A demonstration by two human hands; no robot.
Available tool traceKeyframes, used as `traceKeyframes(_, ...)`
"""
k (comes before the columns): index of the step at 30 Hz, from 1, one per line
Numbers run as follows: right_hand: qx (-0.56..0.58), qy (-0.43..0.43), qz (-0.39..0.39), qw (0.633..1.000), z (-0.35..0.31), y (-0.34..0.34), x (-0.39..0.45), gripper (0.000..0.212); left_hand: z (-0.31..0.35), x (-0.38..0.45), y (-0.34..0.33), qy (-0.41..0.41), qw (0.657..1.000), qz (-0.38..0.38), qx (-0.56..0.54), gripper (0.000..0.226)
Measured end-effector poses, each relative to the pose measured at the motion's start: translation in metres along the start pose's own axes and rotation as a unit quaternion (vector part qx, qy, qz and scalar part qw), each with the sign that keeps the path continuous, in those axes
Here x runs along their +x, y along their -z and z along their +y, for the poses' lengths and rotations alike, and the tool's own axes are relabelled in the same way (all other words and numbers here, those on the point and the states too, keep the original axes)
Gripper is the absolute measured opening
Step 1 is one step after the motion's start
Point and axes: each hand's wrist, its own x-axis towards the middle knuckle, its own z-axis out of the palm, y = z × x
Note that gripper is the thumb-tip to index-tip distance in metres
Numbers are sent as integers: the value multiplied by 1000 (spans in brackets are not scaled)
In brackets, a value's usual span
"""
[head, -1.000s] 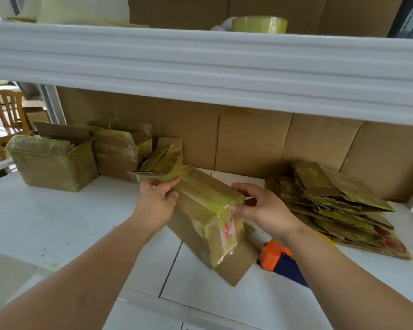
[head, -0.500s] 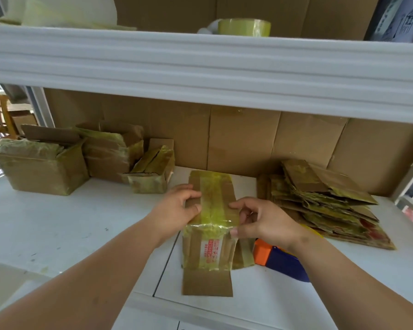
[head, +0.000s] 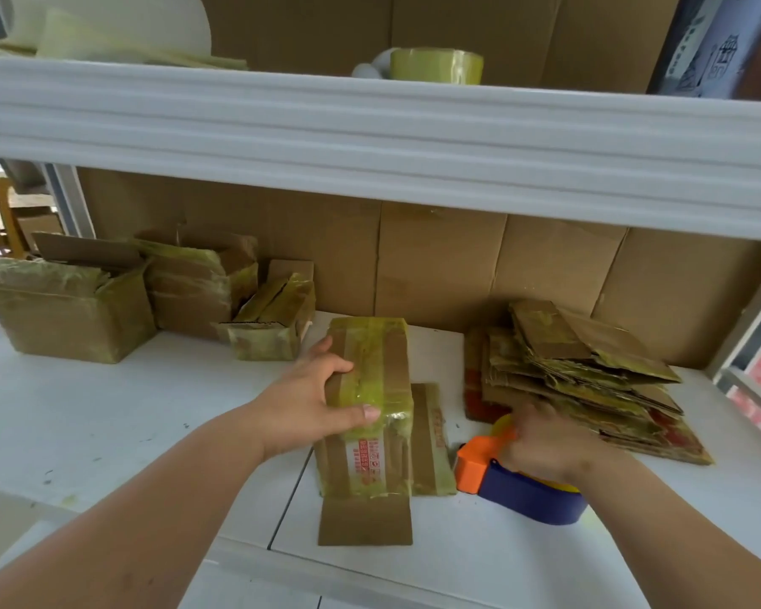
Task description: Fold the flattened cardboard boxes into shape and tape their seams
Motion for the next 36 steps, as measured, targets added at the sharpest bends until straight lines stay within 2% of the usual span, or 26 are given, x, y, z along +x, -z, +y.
traceKeyframes(2,-71,-9,-51,996,4,-4,-7,59,4,-3,-4,-19,997,46,57,84)
traceKeyframes(4,-104,-11,-56,993,9,-11,-6,64,8,-6,-6,-32,994,68,76,79)
traceKeyframes(7,-100,11,-66,993,20,-23,-6,49,13,-8,-9,-36,992,71,95,64)
traceKeyframes(9,-74,38,-64,994,29,-25,-5,40,15,-8,-10,-40,990,61,120,57)
traceKeyframes(12,-10,55,-50,997,43,-11,-3,42,22,-7,-14,-39,988,26,146,57)
traceKeyframes(14,93,56,-36,993,50,4,-4,42,29,-5,-18,-35,986,12,161,59)
traceKeyframes(17,235,93,-11,967,48,21,-17,43,38,-3,-26,-39,984,9,171,62)
traceKeyframes(20,274,148,-2,950,36,29,-29,51,47,-6,-26,-19,998,29,61,43)
traceKeyframes(22,277,181,1,944,28,30,-33,52,50,-7,-24,-26,991,65,116,27)
traceKeyframes(24,275,210,2,938,22,33,-34,49,52,-7,-22,-18,975,120,185,21)
traceKeyframes(25,271,222,2,937,19,34,-34,48,53,-7,-21,-26,974,133,182,19)
traceKeyframes(30,273,256,3,927,10,42,-37,56,63,-18,-16,-34,996,86,8,15)
traceKeyframes(33,280,267,0,922,7,47,-40,59,76,-29,-13,-50,989,65,-123,19)
traceKeyframes(36,271,279,-3,921,2,53,-45,55,83,-32,-9,-61,987,59,-134,13)
